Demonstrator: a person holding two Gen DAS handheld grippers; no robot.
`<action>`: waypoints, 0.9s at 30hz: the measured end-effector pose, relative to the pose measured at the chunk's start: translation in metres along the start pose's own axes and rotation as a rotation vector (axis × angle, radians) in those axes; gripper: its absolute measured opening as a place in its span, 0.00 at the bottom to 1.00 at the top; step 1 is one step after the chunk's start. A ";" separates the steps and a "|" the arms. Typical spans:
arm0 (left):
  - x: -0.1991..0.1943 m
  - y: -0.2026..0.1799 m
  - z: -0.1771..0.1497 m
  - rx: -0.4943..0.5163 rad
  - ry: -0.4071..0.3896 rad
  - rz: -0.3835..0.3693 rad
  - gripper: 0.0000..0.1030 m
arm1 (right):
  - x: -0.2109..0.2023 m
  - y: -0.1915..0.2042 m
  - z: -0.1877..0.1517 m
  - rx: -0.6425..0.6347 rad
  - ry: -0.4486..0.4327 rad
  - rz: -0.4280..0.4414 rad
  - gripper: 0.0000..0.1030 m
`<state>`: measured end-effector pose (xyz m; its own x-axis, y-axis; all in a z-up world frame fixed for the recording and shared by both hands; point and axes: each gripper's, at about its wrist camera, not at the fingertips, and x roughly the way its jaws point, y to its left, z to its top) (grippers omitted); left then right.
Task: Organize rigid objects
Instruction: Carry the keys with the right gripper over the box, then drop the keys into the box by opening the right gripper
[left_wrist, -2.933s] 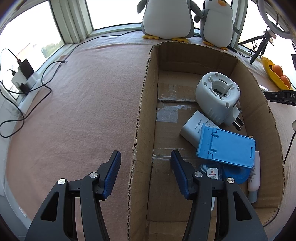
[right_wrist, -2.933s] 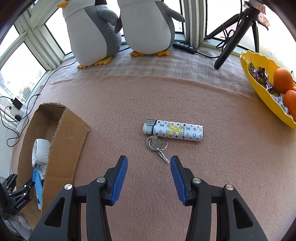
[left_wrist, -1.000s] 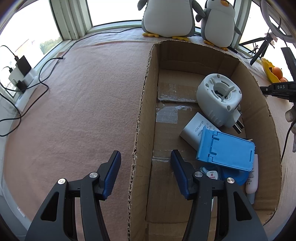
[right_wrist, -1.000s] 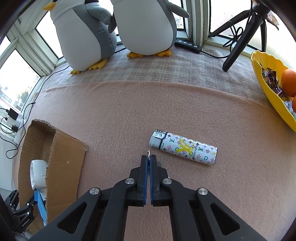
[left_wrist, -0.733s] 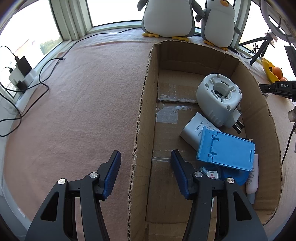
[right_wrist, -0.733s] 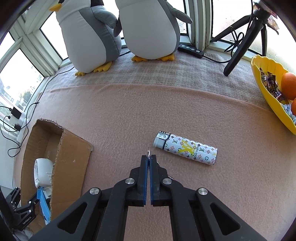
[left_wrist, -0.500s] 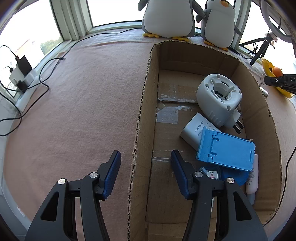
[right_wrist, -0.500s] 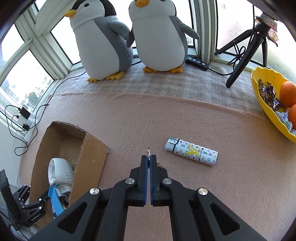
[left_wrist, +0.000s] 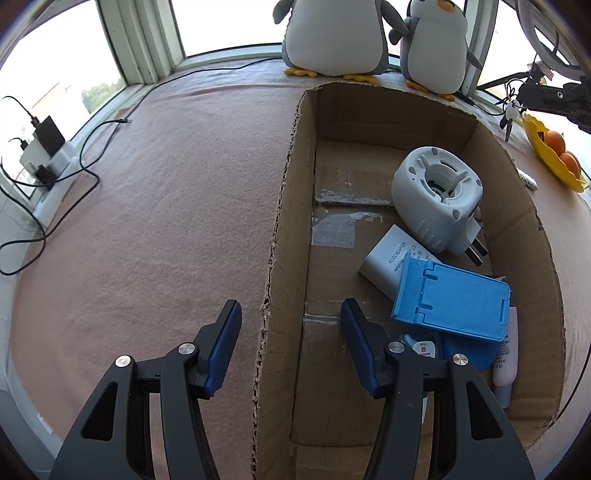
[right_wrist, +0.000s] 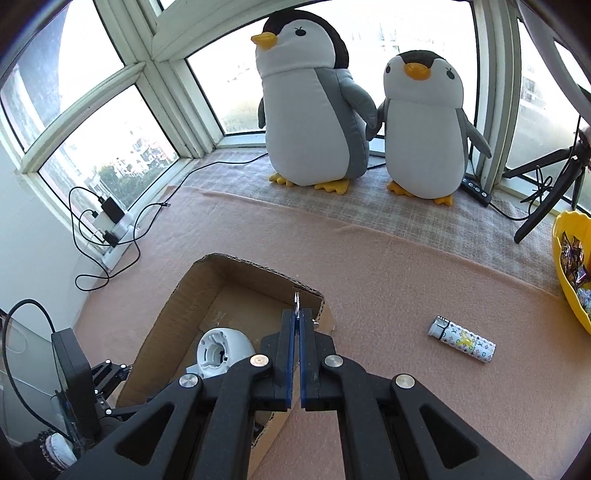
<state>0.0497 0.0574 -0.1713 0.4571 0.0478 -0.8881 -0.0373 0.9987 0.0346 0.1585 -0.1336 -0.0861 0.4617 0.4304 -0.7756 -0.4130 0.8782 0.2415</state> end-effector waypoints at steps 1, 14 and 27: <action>0.000 0.000 0.000 0.000 0.000 0.000 0.54 | 0.001 0.005 0.001 -0.008 0.002 0.006 0.02; -0.001 -0.001 0.000 0.004 -0.006 0.005 0.54 | 0.034 0.029 -0.007 -0.062 0.076 0.002 0.02; -0.001 -0.001 0.000 0.005 -0.007 0.008 0.54 | 0.027 0.030 -0.013 -0.105 0.063 -0.018 0.37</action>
<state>0.0495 0.0563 -0.1700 0.4633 0.0556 -0.8845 -0.0367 0.9984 0.0435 0.1477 -0.0982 -0.1073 0.4210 0.3982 -0.8150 -0.4869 0.8573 0.1673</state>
